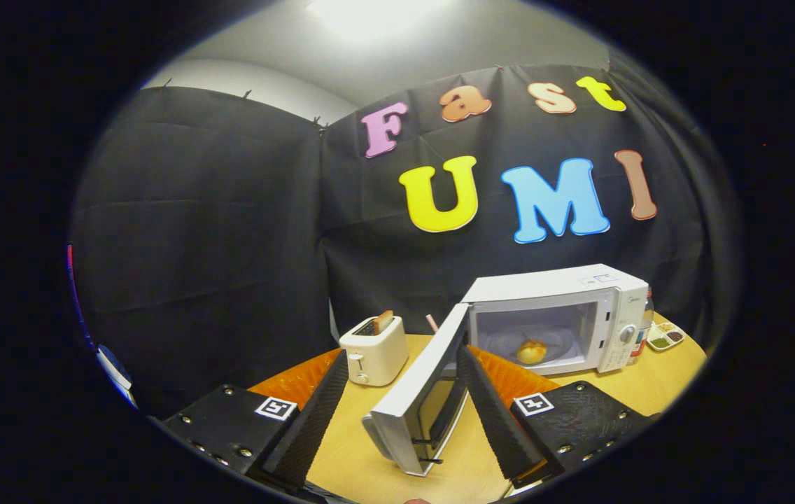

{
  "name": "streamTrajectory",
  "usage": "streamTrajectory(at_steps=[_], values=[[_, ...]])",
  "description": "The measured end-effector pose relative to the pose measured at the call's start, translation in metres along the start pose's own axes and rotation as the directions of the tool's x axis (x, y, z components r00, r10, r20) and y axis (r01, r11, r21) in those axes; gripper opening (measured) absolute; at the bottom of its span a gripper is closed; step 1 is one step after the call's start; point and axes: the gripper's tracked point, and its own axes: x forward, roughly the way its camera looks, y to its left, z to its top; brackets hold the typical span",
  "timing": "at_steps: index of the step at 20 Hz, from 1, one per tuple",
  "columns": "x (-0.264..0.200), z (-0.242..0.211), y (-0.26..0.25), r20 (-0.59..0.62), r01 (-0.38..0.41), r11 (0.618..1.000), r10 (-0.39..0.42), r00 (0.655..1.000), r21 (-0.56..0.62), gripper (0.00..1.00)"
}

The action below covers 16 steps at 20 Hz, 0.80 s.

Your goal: Open the microwave, put the food inside, and close the microwave door.

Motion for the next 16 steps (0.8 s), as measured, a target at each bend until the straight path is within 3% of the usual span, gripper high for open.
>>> streamTrajectory(at_steps=[7,12,13,14,16], values=[[0.017,-0.04,0.081,-0.101,-0.165,0.986,0.161,0.982,-0.031,0.97],[0.03,-0.079,0.103,-0.193,-0.221,0.974,0.208,0.959,-0.045,0.97],[0.032,-0.085,0.104,-0.214,-0.219,0.974,0.203,0.956,-0.051,0.84],[0.035,-0.093,0.103,-0.232,-0.218,0.974,0.199,0.952,-0.057,0.77],[0.04,-0.103,0.094,-0.25,-0.19,0.979,0.164,0.954,-0.08,0.72]])
